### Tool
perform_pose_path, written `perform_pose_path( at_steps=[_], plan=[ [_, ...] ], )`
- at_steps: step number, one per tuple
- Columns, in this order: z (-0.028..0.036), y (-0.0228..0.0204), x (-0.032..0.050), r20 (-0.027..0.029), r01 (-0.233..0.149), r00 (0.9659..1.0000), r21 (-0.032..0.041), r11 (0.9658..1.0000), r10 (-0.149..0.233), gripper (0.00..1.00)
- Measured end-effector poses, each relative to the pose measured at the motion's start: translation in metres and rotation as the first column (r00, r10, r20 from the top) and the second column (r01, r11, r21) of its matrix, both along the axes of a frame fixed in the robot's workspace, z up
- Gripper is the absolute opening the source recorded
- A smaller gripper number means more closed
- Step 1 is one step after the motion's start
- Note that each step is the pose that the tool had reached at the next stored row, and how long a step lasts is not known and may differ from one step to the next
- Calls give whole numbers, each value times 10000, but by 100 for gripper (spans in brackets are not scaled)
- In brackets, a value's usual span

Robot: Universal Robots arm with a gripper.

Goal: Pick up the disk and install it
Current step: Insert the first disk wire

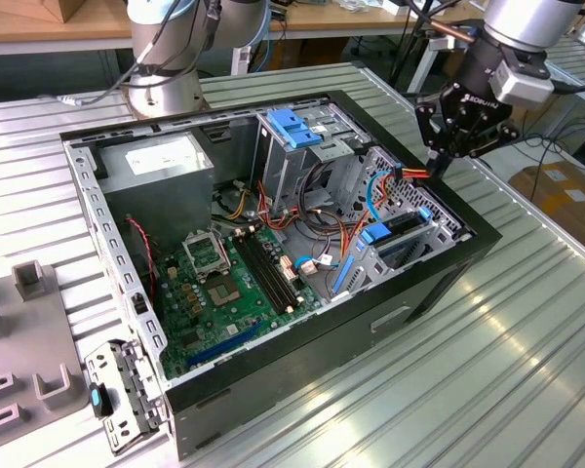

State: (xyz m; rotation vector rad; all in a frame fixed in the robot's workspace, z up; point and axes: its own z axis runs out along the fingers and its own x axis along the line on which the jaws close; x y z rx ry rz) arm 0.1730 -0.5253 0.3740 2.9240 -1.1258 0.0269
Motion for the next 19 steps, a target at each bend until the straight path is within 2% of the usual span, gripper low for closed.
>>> perform_pose_path(
  at_steps=[8,14,16,19],
  plan=[
    [0,0,-2,0,94,10000,0,10000,-94,17],
    [-1,0,-7,0,514,9987,-1,9987,-514,17],
    [-2,0,-13,0,749,9972,0,9972,-749,17],
    [-2,0,-19,0,900,9959,0,9959,-900,17]
  ],
)
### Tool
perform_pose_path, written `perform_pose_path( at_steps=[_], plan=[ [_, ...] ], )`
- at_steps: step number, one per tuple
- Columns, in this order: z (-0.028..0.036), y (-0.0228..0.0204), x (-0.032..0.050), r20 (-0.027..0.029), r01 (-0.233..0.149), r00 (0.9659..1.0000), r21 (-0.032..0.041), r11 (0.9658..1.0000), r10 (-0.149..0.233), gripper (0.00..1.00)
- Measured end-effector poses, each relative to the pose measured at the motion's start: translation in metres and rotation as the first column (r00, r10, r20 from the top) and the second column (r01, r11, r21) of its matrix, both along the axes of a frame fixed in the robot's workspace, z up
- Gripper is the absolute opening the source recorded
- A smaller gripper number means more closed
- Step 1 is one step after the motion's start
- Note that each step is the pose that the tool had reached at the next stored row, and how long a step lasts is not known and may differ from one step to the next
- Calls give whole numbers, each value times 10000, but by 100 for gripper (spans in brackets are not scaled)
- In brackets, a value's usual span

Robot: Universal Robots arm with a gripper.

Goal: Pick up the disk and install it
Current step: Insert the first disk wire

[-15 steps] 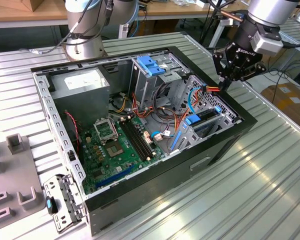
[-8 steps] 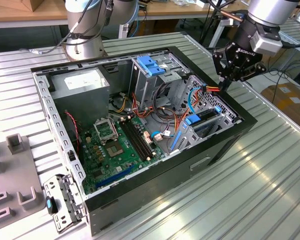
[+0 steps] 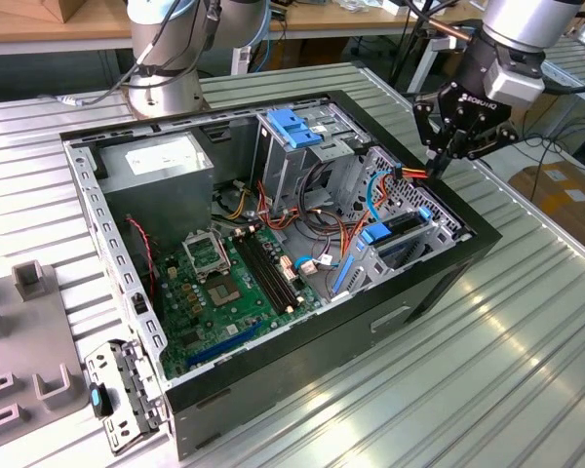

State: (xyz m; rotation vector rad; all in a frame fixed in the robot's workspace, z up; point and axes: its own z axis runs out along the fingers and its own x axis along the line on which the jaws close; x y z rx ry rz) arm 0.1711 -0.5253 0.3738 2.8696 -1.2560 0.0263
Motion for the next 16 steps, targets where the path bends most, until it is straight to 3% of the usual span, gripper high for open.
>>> perform_pose_path(
  at_steps=[12,16],
  plan=[
    [0,0,-31,0,383,9993,0,9993,-383,17],
    [0,0,-55,0,696,9976,0,9976,-696,17]
  ],
)
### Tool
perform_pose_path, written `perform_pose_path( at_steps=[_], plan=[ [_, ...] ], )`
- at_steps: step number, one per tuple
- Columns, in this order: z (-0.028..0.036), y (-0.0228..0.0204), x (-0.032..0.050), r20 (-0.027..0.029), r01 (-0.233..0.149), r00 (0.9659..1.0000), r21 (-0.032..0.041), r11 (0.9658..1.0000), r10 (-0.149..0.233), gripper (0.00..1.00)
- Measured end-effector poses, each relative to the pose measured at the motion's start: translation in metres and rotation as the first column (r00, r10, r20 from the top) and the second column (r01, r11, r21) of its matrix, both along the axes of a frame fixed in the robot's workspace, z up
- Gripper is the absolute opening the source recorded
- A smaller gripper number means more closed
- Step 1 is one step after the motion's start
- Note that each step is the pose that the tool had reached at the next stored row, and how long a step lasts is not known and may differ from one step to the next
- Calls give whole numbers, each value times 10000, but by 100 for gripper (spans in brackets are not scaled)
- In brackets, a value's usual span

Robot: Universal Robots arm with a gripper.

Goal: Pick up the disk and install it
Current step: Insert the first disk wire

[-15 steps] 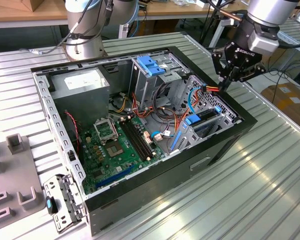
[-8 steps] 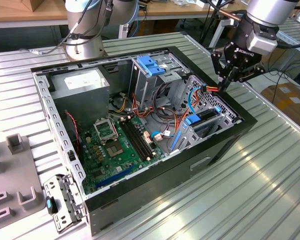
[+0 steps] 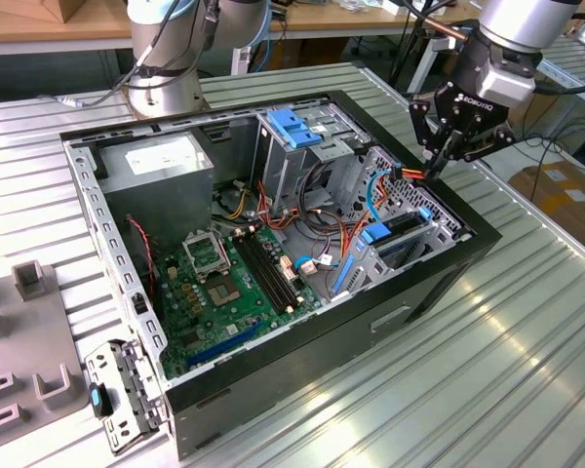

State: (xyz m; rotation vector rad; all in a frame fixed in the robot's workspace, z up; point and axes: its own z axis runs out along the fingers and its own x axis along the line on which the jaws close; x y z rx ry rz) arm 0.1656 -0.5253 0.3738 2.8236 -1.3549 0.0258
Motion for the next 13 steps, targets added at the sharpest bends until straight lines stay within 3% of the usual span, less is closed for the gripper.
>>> perform_pose_path(
  at_steps=[5,13],
  plan=[
    [-2,0,-15,0,562,9984,0,9984,-562,17],
    [-4,0,-55,0,1200,9928,0,9928,-1200,17]
  ],
)
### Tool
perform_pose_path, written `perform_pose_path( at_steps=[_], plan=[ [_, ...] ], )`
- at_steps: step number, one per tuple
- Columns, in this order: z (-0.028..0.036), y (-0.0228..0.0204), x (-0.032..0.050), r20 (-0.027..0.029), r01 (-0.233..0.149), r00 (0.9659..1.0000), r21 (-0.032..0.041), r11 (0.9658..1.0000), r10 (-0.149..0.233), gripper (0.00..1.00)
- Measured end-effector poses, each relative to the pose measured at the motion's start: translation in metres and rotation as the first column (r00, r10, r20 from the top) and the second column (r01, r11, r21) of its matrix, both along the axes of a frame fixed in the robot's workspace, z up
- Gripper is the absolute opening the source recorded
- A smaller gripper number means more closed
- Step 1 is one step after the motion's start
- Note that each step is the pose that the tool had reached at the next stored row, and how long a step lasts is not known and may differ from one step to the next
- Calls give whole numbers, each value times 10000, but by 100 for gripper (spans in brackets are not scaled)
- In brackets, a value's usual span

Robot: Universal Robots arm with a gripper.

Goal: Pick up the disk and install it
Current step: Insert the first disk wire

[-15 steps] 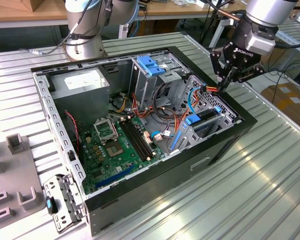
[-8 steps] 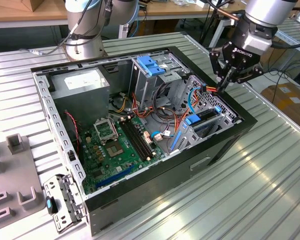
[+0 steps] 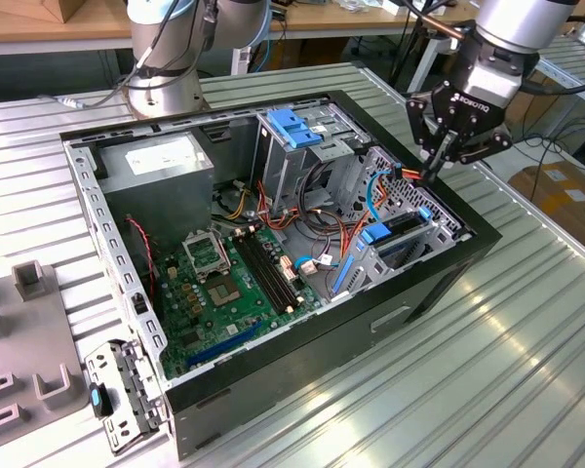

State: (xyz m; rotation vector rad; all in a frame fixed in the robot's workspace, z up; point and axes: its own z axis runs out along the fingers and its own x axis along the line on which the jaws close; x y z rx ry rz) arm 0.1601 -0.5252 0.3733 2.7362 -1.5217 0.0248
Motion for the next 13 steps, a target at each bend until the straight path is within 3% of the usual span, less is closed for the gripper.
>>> perform_pose_path(
  at_steps=[8,13],
  plan=[
    [-2,0,-63,0,532,9986,1,9986,-532,17],
    [-3,0,-107,0,926,9957,1,9957,-926,17]
  ],
)
